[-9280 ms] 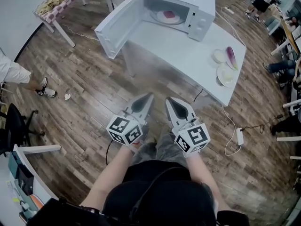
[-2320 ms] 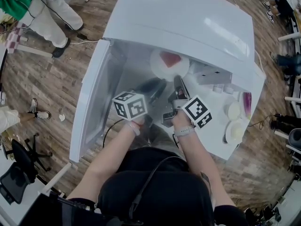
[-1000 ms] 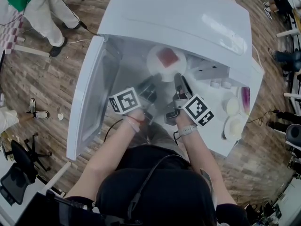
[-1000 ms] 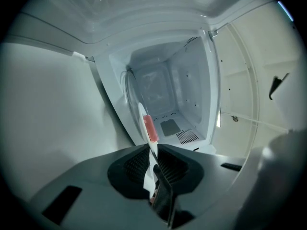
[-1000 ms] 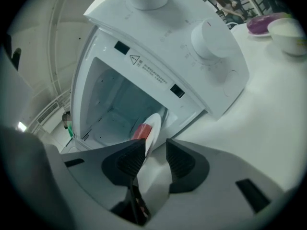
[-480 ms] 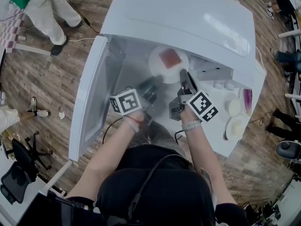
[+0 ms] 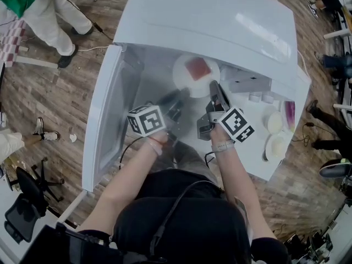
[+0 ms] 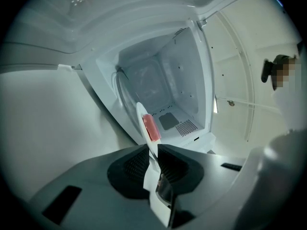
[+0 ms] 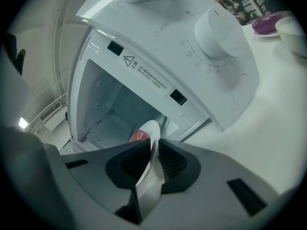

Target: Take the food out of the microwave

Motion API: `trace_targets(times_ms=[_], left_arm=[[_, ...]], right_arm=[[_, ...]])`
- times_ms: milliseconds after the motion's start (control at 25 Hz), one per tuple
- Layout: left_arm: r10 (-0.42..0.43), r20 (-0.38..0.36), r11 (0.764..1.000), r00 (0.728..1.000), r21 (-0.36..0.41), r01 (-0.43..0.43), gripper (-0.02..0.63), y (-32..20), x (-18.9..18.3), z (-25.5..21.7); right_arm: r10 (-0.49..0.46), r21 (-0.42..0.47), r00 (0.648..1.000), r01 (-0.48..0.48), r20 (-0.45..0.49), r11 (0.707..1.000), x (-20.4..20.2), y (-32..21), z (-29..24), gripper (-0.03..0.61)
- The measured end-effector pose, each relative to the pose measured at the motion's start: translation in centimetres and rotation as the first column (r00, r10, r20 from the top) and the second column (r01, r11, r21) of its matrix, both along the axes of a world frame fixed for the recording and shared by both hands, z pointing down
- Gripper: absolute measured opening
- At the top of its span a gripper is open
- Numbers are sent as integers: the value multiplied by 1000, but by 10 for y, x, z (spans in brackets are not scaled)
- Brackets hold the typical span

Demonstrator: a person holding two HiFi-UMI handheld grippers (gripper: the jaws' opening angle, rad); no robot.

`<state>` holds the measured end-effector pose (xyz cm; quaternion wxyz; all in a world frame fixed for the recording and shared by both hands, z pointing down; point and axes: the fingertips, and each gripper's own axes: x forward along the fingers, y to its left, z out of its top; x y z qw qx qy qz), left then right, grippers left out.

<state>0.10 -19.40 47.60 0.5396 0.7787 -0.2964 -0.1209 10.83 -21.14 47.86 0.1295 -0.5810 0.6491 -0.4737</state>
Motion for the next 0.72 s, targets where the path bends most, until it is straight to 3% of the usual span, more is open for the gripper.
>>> trace_targets(times_ms=[720], left_arm=[[7, 21, 1000, 1000, 20, -7, 60, 14, 1, -2]], right_arm=[[7, 12, 1000, -7, 27, 1000, 2, 15, -3, 63]])
